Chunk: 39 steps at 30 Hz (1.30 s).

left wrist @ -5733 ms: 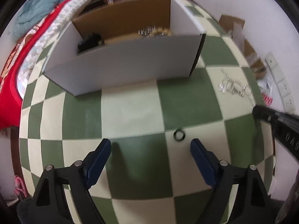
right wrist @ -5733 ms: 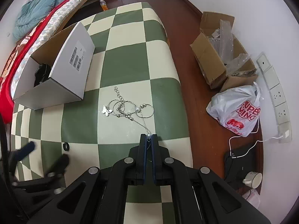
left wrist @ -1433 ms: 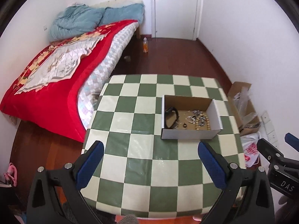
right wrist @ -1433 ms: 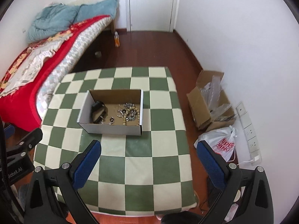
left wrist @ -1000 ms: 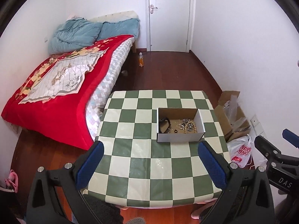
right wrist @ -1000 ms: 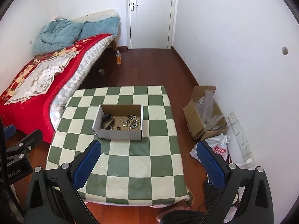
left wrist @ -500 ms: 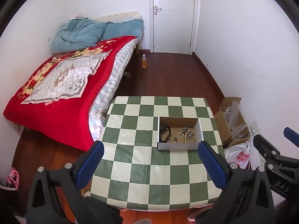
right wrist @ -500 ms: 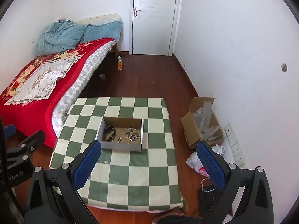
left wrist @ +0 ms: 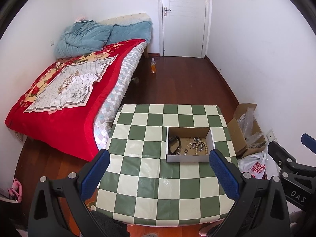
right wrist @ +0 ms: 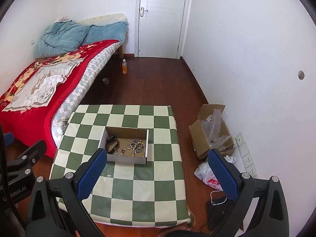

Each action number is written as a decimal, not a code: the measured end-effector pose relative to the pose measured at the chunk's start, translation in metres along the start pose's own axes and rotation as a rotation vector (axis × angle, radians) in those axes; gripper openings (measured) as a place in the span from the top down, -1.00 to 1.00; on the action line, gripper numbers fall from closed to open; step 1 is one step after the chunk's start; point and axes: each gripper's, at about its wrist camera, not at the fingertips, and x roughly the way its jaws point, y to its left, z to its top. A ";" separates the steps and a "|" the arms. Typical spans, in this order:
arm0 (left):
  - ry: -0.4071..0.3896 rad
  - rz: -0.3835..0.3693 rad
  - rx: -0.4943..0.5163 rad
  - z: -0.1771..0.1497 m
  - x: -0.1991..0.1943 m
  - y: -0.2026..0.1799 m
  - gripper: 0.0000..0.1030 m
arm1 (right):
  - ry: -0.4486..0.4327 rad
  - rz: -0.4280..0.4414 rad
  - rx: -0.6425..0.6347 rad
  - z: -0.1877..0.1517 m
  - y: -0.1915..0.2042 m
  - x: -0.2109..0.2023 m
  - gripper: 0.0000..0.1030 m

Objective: Organize jewelry

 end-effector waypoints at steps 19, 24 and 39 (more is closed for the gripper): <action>-0.004 0.014 -0.021 0.001 -0.003 0.005 -0.99 | -0.004 0.011 -0.001 0.000 0.001 -0.008 -1.00; 0.000 0.017 -0.022 0.000 -0.003 0.007 -0.99 | -0.004 0.012 -0.002 0.001 0.002 -0.010 -1.00; -0.002 0.016 -0.023 -0.003 -0.006 0.012 -0.99 | -0.003 0.023 -0.003 -0.002 0.007 -0.012 -1.00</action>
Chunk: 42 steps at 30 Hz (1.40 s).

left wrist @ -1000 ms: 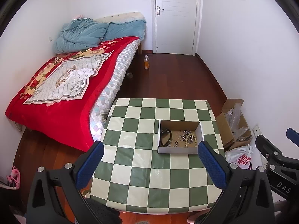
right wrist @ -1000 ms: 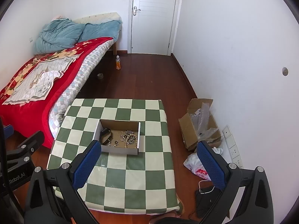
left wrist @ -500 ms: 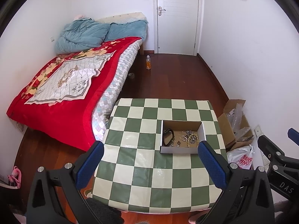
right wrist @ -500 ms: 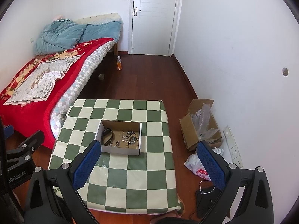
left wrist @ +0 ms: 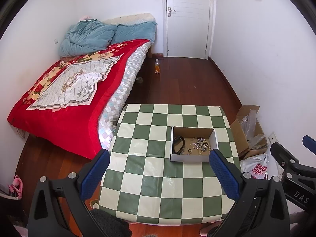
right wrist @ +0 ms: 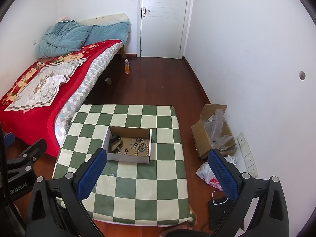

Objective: Organize jewelry

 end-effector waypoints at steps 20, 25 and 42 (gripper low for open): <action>-0.030 0.003 0.018 0.003 -0.009 -0.002 -0.99 | 0.000 0.005 0.020 -0.001 -0.002 -0.002 -1.00; -0.027 -0.004 0.019 0.003 -0.008 -0.003 -0.99 | -0.003 0.006 0.024 -0.001 -0.003 -0.003 -1.00; -0.026 -0.005 0.015 0.003 -0.010 -0.002 -0.99 | -0.004 0.003 0.027 0.000 -0.005 -0.004 -1.00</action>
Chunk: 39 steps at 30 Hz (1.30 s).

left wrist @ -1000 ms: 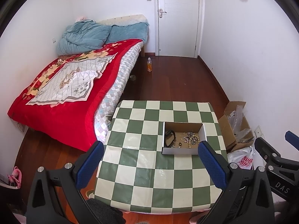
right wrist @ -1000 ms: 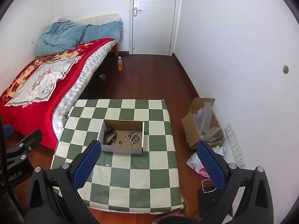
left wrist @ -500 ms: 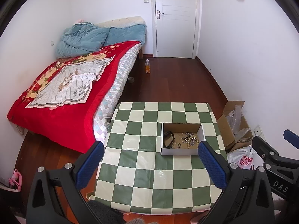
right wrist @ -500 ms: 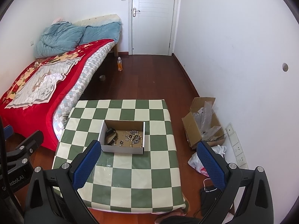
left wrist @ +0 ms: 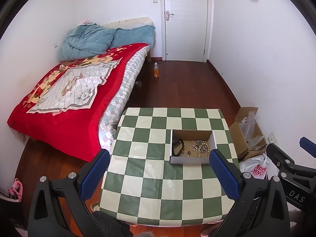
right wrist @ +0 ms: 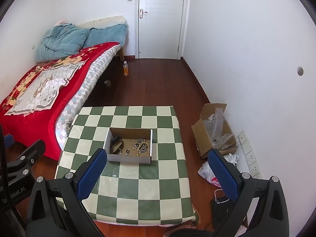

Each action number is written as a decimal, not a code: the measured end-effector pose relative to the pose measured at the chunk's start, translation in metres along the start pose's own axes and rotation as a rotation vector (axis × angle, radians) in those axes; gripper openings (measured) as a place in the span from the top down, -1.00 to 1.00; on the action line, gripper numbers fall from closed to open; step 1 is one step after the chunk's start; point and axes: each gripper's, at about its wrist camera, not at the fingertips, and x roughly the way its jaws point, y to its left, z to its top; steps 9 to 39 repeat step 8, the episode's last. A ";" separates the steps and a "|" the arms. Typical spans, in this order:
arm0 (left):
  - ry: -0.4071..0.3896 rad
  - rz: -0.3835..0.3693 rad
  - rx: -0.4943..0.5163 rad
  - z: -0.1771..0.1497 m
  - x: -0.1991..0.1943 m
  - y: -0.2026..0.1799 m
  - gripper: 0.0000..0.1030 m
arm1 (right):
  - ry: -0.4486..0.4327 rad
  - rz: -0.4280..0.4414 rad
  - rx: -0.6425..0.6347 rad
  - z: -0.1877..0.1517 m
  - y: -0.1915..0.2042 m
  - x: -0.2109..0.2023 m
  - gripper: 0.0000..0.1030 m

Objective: Organize jewelry

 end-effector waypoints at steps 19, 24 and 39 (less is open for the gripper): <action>-0.011 -0.014 -0.021 -0.002 -0.002 0.003 -0.99 | 0.003 -0.003 -0.004 -0.001 0.001 0.001 -1.00; -0.011 -0.014 -0.021 -0.002 -0.002 0.003 -0.99 | 0.003 -0.003 -0.004 -0.001 0.001 0.001 -1.00; -0.011 -0.014 -0.021 -0.002 -0.002 0.003 -0.99 | 0.003 -0.003 -0.004 -0.001 0.001 0.001 -1.00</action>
